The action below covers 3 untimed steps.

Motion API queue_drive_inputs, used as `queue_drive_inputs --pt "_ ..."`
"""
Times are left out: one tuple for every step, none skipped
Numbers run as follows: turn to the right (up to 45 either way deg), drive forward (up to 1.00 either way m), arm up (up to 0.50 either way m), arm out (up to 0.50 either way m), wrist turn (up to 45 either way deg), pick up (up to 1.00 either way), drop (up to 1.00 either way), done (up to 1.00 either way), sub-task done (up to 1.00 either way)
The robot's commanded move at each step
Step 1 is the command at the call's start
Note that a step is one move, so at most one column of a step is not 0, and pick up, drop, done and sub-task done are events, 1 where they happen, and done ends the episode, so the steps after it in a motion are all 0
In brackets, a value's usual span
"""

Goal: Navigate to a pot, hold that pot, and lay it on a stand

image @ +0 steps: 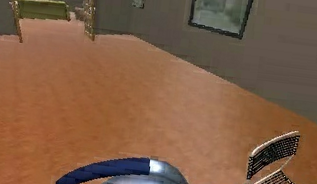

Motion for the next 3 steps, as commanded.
queue_drive_inputs --pt "-45.0 0.00 0.00 0.00 0.0 0.00 0.00 0.00 0.00" --pt "-45.0 0.00 0.00 0.00 0.0 0.00 0.00 0.00 0.00" --pt "-36.0 0.00 0.00 0.00 0.0 0.00 0.00 0.00 0.00"
